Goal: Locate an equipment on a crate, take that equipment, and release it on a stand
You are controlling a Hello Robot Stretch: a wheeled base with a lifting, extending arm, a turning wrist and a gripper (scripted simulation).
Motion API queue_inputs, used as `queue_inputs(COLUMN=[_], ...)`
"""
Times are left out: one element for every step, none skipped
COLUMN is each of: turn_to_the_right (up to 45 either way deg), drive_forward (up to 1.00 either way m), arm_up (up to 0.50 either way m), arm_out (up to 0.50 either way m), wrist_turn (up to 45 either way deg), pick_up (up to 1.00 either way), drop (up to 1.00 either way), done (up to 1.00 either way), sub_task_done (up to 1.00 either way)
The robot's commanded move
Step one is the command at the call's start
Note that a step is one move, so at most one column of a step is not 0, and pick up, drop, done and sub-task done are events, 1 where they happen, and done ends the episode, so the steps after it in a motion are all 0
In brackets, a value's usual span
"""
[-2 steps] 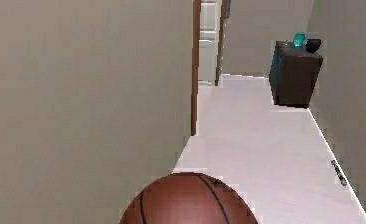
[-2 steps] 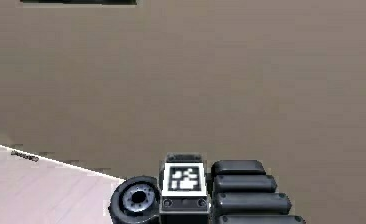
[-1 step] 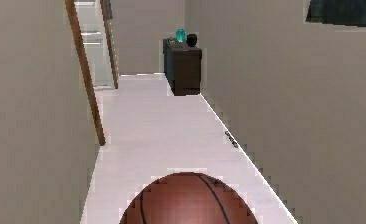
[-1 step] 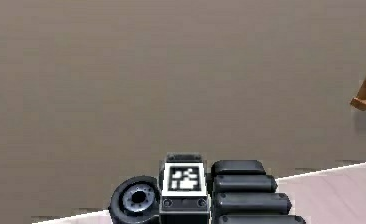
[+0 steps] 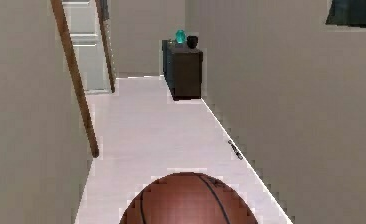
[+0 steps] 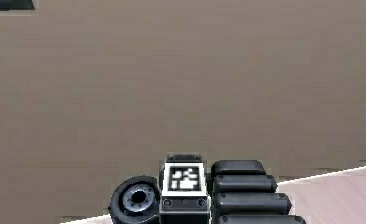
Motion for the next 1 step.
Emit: queue_inputs(turn_to_the_right=[45.0], drive_forward=[0.0], arm_up=[0.0], arm_out=[0.0], wrist_turn=[0.0], pick_up=[0.0], drop=[0.0], done=[0.0], sub_task_done=[0.0])
